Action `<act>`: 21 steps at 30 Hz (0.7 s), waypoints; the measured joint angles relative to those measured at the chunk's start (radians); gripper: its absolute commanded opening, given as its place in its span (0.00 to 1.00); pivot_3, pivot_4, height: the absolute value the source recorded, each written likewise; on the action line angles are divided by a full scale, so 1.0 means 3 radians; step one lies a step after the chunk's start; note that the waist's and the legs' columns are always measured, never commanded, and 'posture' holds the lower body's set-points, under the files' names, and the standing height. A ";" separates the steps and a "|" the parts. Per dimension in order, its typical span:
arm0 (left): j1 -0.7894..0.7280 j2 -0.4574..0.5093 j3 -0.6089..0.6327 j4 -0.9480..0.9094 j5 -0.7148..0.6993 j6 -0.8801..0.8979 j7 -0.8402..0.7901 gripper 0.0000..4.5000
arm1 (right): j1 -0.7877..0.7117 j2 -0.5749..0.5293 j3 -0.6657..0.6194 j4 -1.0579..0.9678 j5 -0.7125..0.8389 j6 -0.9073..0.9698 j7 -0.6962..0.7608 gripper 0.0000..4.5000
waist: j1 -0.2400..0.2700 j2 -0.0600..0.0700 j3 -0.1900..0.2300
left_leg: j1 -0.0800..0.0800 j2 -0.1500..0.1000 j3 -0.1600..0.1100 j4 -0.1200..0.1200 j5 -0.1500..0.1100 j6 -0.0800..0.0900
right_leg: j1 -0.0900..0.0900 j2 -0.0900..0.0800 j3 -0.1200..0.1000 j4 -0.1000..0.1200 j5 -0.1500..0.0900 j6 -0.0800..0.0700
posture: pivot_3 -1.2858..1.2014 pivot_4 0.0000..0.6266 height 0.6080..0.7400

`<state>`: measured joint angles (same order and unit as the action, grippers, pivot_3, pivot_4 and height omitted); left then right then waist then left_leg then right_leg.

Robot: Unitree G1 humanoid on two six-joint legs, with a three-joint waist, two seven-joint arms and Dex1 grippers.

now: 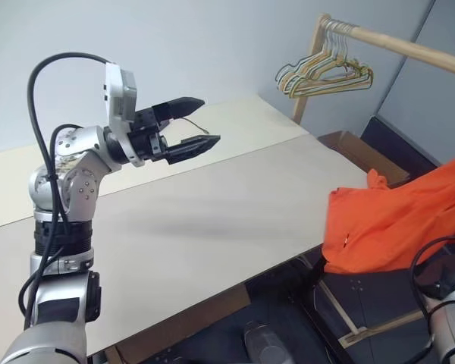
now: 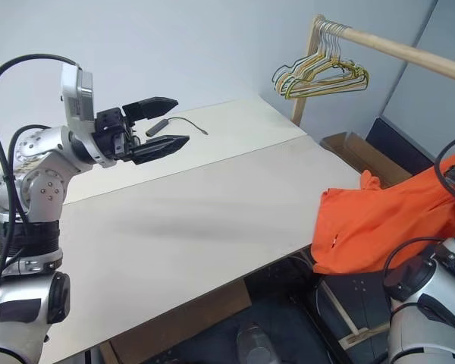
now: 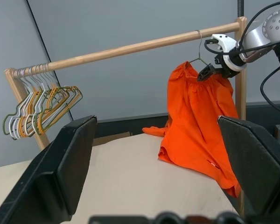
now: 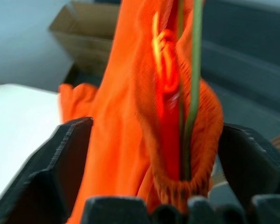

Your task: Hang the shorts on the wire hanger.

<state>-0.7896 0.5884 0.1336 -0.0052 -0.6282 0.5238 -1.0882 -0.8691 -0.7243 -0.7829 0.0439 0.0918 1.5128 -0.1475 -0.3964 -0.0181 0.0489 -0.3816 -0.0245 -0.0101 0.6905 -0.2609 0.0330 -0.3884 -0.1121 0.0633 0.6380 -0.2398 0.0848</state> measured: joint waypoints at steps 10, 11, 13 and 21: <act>0.0016 -0.0052 -0.0058 0.0000 -0.0001 -0.0003 0.0005 1.00 | 0.0412 0.0086 0.0768 -0.0789 -0.0424 -0.1360 -0.0224 0.99 | -0.0017 0.0013 0.0013 | 0.0017 0.0001 0.0017 -0.0024 0.0000 0.0000 | 0.0004 0.0001 0.0017 -0.0021 -0.0011 0.0033 | 0.37 0.10 1.00; 0.0028 -0.0066 -0.0060 0.0000 -0.0001 -0.0003 0.0013 1.00 | 0.0456 0.0078 0.0868 -0.0846 -0.0503 -0.1584 -0.0255 0.99 | -0.0018 0.0013 0.0013 | 0.0019 0.0001 0.0020 -0.0029 0.0000 0.0000 | 0.0004 0.0001 0.0019 -0.0024 -0.0010 0.0031 | 0.37 0.10 1.00; 0.0060 -0.0073 -0.0064 -0.0003 -0.0001 -0.0003 0.0031 1.00 | 0.0505 0.0070 0.1040 -0.0949 -0.0623 -0.2006 -0.0283 0.99 | -0.0022 0.0014 0.0016 | 0.0021 0.0000 0.0024 -0.0034 0.0000 0.0000 | 0.0004 0.0000 0.0024 -0.0028 -0.0004 0.0024 | 0.38 0.10 1.00; 0.0517 0.0039 0.0004 -0.0288 -0.0002 0.0018 0.0221 1.00 | 0.0945 0.0218 0.1732 -0.1392 -0.0095 -0.3370 0.0868 0.99 | -0.0011 -0.0011 0.0032 | 0.0033 0.0016 0.0025 -0.0038 -0.0001 0.0000 | 0.0016 0.0015 0.0024 -0.0037 0.0001 0.0024 | 0.40 0.09 1.00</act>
<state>-0.6346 0.6000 0.1347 -0.0915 -0.6290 0.5292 -1.0218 -0.5855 -0.6589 -0.2633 -0.3737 0.0633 0.5019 0.1130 -0.3996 -0.0214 0.0587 -0.3718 -0.0196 -0.0028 0.6792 -0.2611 0.0330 -0.3836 -0.1076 0.0704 0.6270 -0.2394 0.0920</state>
